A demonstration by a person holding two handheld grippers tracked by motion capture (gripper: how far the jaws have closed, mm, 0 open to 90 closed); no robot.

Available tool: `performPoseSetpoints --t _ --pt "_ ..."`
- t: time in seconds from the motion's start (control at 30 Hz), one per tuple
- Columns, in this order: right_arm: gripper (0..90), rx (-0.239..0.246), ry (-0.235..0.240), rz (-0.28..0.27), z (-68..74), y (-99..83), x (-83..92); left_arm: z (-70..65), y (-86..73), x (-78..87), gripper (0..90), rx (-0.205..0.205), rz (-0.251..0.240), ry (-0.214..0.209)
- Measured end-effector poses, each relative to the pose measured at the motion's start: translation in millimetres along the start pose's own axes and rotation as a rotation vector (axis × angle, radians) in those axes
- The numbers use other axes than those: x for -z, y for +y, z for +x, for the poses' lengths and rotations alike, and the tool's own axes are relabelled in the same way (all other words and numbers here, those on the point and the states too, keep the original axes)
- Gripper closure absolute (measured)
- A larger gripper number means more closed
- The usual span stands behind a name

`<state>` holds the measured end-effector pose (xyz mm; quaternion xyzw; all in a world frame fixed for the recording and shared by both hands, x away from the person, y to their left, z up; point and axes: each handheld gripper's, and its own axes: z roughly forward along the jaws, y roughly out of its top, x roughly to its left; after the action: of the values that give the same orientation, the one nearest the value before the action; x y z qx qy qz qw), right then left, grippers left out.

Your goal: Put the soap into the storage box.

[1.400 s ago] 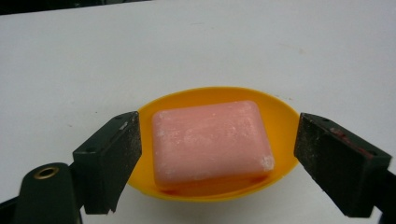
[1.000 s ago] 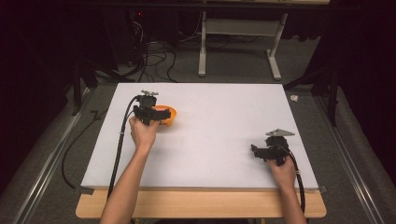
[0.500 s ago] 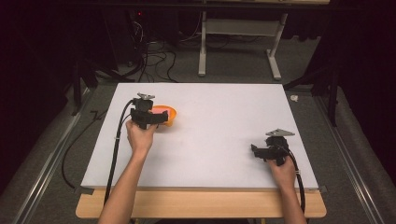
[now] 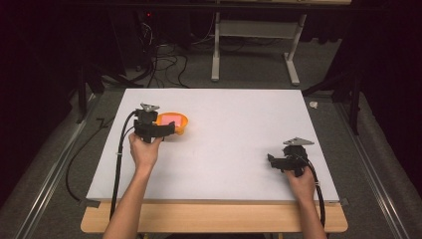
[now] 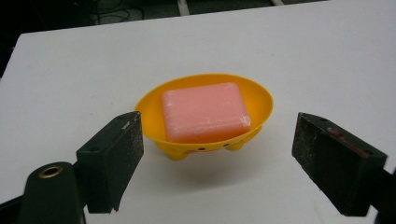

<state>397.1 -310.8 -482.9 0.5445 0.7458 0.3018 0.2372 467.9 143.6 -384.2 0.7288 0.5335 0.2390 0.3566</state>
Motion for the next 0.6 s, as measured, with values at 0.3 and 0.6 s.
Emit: performPoseSetpoints --t 0.3,0.6 --pt "15.9 0.0 0.0 0.0 0.0 0.0 0.0 1.6 -6.9 9.3 17.1 0.004 -0.009 -0.005" --pt "15.9 0.0 0.0 0.0 0.0 0.0 0.0 5.3 -16.1 16.7 17.3 0.014 -0.023 -0.002"
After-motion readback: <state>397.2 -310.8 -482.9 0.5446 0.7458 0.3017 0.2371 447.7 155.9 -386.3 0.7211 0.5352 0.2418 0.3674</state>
